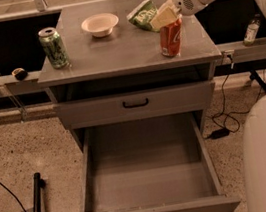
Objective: Place coke can into middle drawer
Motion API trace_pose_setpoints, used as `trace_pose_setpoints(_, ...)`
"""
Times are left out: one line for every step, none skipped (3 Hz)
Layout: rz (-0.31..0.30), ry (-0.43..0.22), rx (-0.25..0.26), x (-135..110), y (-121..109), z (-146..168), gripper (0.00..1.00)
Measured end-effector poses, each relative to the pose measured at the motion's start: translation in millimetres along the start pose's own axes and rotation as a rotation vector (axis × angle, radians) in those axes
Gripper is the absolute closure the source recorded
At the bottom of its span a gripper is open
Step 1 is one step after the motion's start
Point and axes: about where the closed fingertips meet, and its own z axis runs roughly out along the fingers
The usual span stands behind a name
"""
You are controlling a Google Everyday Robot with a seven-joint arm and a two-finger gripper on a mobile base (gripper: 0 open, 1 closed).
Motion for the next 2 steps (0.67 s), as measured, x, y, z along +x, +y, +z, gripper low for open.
trace_pose_setpoints(0.000,0.000,0.000,0.0,0.0,0.0,0.10)
trace_pose_setpoints(0.000,0.000,0.000,0.0,0.0,0.1,0.00)
